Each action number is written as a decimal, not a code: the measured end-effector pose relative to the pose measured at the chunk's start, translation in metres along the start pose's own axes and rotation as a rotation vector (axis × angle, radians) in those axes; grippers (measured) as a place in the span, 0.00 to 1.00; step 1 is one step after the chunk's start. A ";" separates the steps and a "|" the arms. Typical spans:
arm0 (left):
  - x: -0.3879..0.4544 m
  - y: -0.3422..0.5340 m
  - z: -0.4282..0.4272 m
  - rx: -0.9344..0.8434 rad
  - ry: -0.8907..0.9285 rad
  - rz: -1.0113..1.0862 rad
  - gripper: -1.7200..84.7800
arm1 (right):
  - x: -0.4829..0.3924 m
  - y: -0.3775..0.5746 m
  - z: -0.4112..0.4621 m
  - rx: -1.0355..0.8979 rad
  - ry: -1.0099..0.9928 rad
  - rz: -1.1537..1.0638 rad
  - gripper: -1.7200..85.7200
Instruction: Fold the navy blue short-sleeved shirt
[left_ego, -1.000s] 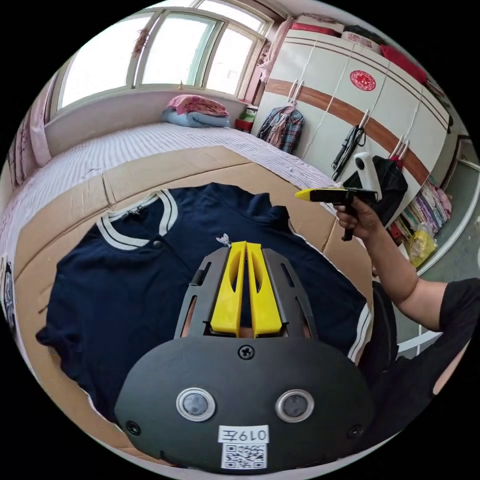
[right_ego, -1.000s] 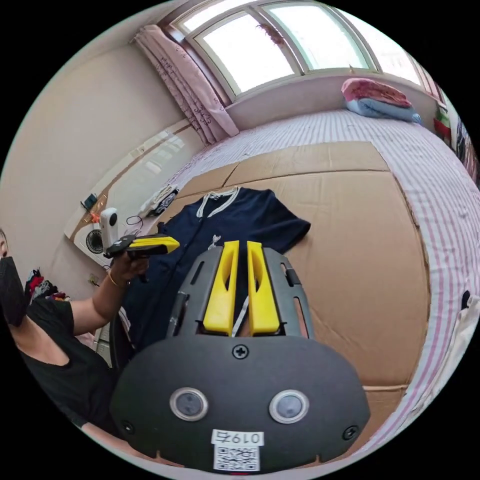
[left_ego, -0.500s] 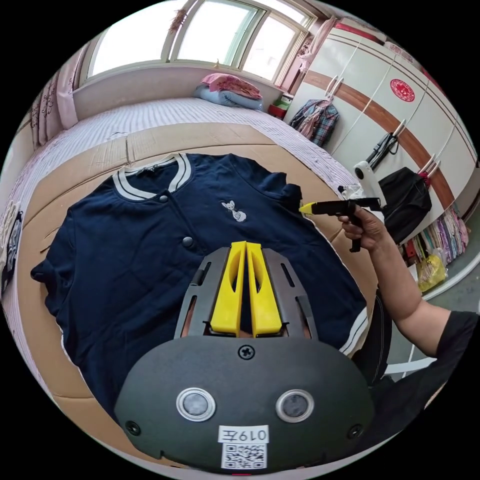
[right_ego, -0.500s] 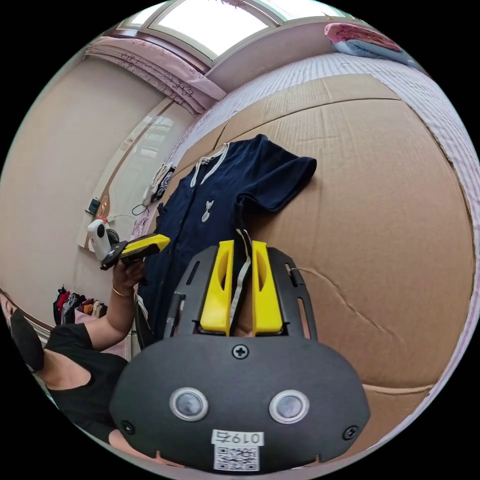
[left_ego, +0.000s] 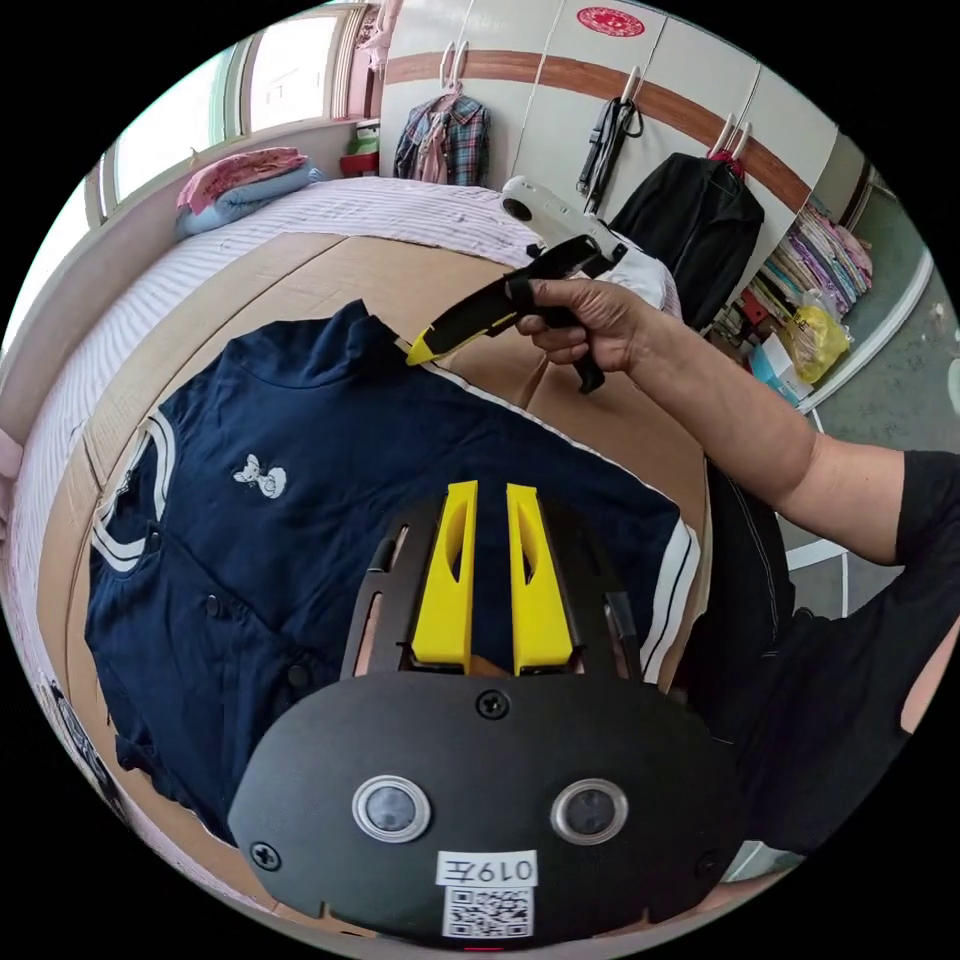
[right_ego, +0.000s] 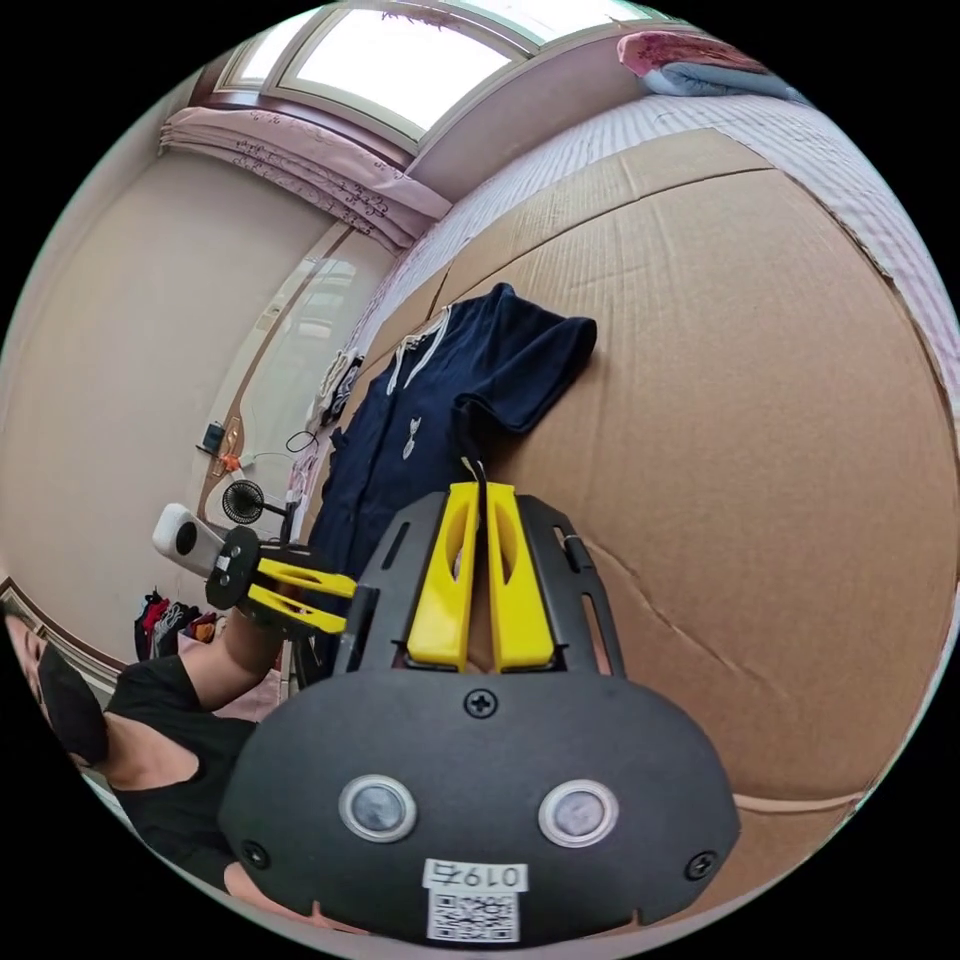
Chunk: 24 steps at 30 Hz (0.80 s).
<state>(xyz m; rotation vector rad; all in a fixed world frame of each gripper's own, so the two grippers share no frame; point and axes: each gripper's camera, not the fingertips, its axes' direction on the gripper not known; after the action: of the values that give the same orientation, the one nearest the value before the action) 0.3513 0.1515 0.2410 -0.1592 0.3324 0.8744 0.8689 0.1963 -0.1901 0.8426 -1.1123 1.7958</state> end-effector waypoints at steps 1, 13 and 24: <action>0.005 -0.002 0.002 0.008 0.013 0.004 0.08 | 0.002 -0.001 -0.001 -0.010 0.000 0.003 0.02; 0.143 -0.071 0.064 -0.135 0.027 -0.275 0.07 | 0.005 -0.012 -0.022 -0.052 0.008 -0.030 0.02; 0.299 -0.074 0.096 -0.091 -0.449 -0.296 0.10 | -0.001 -0.015 -0.034 -0.069 0.055 -0.063 0.02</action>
<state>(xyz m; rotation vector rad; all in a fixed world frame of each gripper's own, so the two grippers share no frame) 0.6068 0.3470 0.2264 -0.0887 -0.1489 0.6090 0.8792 0.2310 -0.1982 0.7746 -1.0938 1.7091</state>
